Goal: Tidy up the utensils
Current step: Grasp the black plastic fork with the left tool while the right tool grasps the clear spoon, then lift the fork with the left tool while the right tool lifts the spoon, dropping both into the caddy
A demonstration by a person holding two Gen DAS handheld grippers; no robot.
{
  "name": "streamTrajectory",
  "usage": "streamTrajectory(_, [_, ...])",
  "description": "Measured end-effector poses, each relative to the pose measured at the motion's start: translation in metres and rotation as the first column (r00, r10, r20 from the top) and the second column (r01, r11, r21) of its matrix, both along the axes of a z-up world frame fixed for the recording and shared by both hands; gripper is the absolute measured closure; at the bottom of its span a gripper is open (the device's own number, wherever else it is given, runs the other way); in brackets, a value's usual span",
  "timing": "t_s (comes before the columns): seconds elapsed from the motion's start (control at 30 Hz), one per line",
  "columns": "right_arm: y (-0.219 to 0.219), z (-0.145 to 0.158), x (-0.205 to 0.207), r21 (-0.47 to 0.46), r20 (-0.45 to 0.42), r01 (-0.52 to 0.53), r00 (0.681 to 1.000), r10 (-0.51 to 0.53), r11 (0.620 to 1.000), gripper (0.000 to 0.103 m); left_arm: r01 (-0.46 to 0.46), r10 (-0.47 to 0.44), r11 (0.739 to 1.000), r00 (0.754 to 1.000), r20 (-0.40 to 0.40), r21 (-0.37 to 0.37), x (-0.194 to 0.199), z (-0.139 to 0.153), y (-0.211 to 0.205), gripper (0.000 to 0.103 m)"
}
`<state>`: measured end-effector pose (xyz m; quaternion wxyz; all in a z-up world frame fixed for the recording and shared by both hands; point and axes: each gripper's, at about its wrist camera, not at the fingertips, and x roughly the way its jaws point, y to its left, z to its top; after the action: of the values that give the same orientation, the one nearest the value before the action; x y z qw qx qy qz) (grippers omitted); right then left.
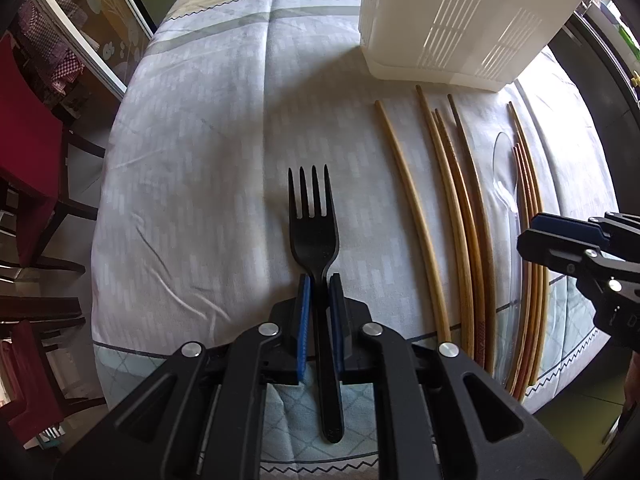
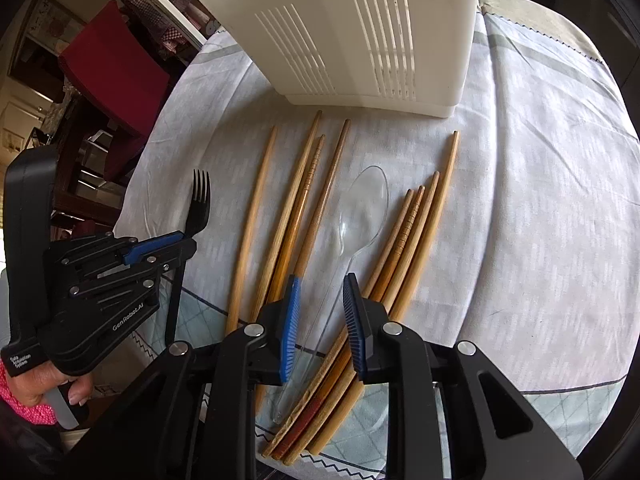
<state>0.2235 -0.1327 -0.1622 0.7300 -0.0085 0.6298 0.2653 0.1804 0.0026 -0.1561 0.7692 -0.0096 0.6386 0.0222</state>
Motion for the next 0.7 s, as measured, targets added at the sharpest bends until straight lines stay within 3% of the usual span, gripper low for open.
streamTrajectory(0.2, [0.006, -0.016, 0.004, -0.039, -0.034, 0.031, 0.999, -0.032, 0.999, 0.082, 0.010, -0.010, 1.000, 1.000, 0.004, 0.006, -0.003, 0.001, -0.002, 0.093])
streamTrajectory(0.33, [0.014, -0.018, 0.004, -0.053, -0.009, 0.046, 0.999, -0.047, 0.997, 0.083, 0.012, -0.013, 1.000, 1.000, 0.009, 0.010, -0.003, 0.001, -0.004, 0.093])
streamTrajectory(0.37, [0.020, -0.019, 0.005, -0.067, 0.004, 0.050, 0.999, -0.050, 0.997, 0.088, 0.014, -0.014, 1.000, 1.000, 0.011, 0.013, -0.003, 0.001, -0.004, 0.093])
streamTrajectory(0.47, [0.028, -0.019, 0.004, -0.091, 0.045, 0.059, 0.997, -0.055, 0.994, 0.090, 0.016, -0.016, 1.000, 1.000, 0.021, 0.015, -0.005, 0.001, -0.006, 0.093])
streamTrajectory(0.7, [0.021, -0.015, 0.000, -0.014, 0.050, 0.062, 0.997, -0.062, 0.998, 0.092, 0.014, -0.014, 1.000, 0.999, 0.043, 0.002, -0.008, 0.003, -0.001, 0.094])
